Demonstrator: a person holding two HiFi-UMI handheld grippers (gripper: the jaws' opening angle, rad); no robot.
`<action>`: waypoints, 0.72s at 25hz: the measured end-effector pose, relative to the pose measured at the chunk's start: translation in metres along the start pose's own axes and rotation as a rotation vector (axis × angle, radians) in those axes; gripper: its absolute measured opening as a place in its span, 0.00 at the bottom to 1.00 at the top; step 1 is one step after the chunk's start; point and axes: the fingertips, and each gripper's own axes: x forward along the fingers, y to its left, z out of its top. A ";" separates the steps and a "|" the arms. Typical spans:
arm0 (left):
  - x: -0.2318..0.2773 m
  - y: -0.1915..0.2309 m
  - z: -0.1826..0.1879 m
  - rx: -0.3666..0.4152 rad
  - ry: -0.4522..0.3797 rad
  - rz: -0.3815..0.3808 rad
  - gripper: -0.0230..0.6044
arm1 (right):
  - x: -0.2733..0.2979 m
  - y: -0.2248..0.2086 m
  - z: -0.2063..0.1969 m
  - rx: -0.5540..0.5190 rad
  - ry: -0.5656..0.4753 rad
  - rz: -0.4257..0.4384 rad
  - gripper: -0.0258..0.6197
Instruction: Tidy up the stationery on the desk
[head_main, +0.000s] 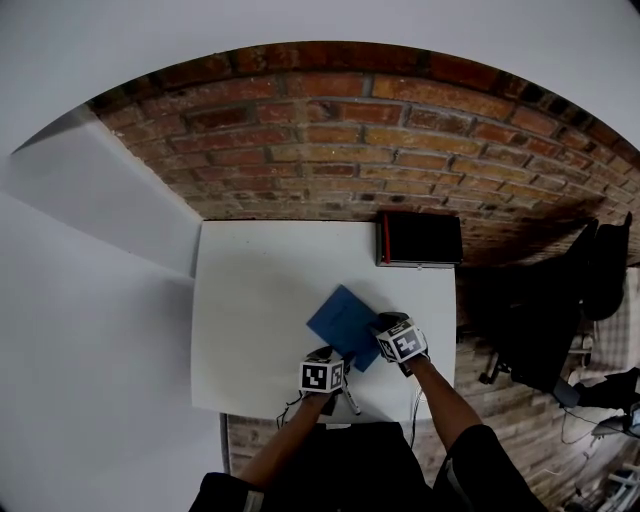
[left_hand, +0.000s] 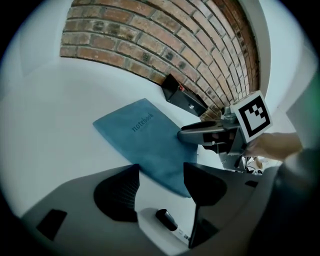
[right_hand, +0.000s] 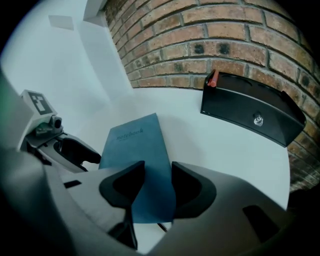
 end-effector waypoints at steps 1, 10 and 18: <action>-0.001 0.001 0.001 0.001 -0.001 0.000 0.48 | -0.002 0.001 0.003 0.010 -0.001 -0.003 0.32; -0.008 0.033 0.029 0.016 -0.047 0.045 0.48 | 0.010 0.010 0.016 0.090 -0.022 -0.024 0.31; -0.019 0.078 0.062 0.014 -0.084 0.088 0.48 | 0.030 0.030 0.044 0.171 -0.046 -0.023 0.31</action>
